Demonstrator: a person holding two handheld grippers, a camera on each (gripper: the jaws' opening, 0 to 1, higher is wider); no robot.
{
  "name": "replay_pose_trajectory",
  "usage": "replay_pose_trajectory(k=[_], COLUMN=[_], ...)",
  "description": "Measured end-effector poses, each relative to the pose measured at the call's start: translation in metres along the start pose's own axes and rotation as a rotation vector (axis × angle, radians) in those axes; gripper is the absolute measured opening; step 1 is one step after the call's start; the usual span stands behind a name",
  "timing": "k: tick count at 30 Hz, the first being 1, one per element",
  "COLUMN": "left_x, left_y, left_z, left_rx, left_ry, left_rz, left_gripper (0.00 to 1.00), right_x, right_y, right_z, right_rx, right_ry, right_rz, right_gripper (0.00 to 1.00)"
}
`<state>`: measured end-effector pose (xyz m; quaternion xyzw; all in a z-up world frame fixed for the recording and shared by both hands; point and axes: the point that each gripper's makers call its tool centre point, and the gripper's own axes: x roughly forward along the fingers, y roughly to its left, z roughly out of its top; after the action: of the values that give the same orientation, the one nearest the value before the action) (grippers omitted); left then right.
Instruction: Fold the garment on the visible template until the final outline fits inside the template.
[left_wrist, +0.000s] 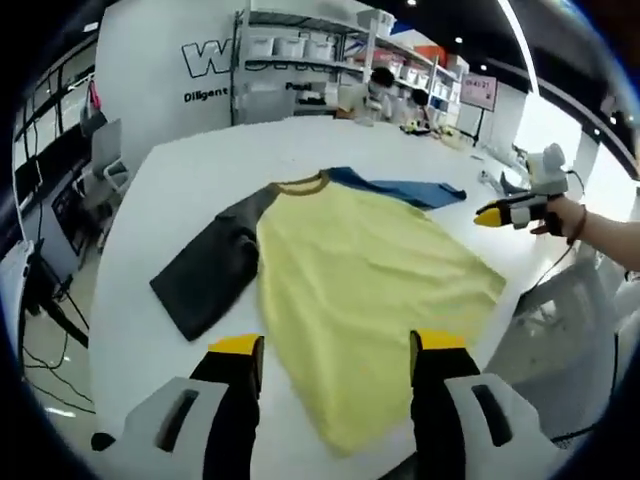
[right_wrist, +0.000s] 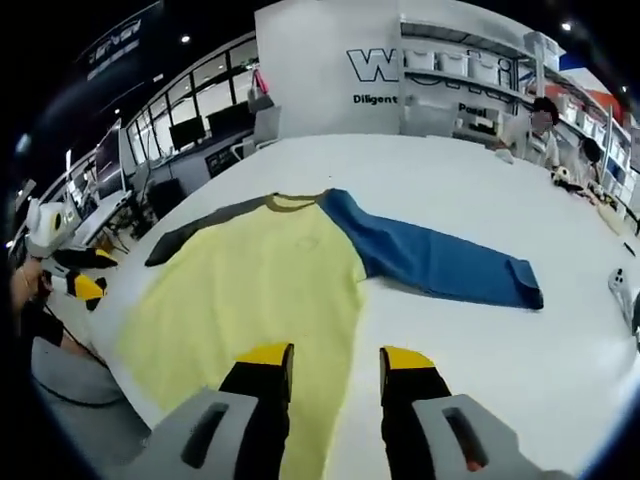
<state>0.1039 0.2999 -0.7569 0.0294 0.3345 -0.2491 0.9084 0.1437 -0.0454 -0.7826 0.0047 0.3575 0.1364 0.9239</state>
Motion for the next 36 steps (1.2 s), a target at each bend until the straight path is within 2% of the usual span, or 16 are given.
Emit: replay_pose_trajectory(k=[3, 8, 12, 15, 20, 26, 29, 32, 36], left_x=[0.004, 0.010, 0.011, 0.012, 0.016, 0.019, 0.021, 0.022, 0.026], left_y=[0.002, 0.008, 0.008, 0.010, 0.008, 0.006, 0.010, 0.011, 0.016], left_z=[0.005, 0.005, 0.004, 0.005, 0.014, 0.018, 0.016, 0.015, 0.013], left_rx=[-0.032, -0.045, -0.053, -0.048, -0.025, 0.003, 0.021, 0.016, 0.002], left_ry=[-0.025, -0.016, -0.016, -0.019, -0.056, -0.067, -0.046, -0.046, -0.027], left_rz=[0.001, 0.025, 0.019, 0.022, 0.022, 0.027, 0.042, 0.042, 0.063], left_gripper=[0.80, 0.99, 0.99, 0.99, 0.99, 0.99, 0.99, 0.99, 0.97], right_x=[0.005, 0.018, 0.029, 0.035, 0.051, 0.063, 0.071, 0.080, 0.093], right_y=[-0.017, -0.069, -0.105, -0.122, -0.164, -0.192, -0.203, -0.212, -0.221], right_z=[0.012, 0.029, 0.035, 0.039, 0.042, 0.035, 0.034, 0.035, 0.038], right_rx=[0.000, 0.004, -0.020, -0.041, -0.055, -0.051, -0.051, -0.024, -0.027], right_ry=[-0.010, -0.013, -0.011, -0.018, -0.021, 0.012, 0.023, 0.018, 0.018], right_rz=[-0.019, -0.092, -0.146, -0.170, -0.202, -0.244, -0.252, -0.253, -0.254], right_gripper=[0.37, 0.37, 0.36, 0.35, 0.34, 0.32, 0.29, 0.28, 0.25])
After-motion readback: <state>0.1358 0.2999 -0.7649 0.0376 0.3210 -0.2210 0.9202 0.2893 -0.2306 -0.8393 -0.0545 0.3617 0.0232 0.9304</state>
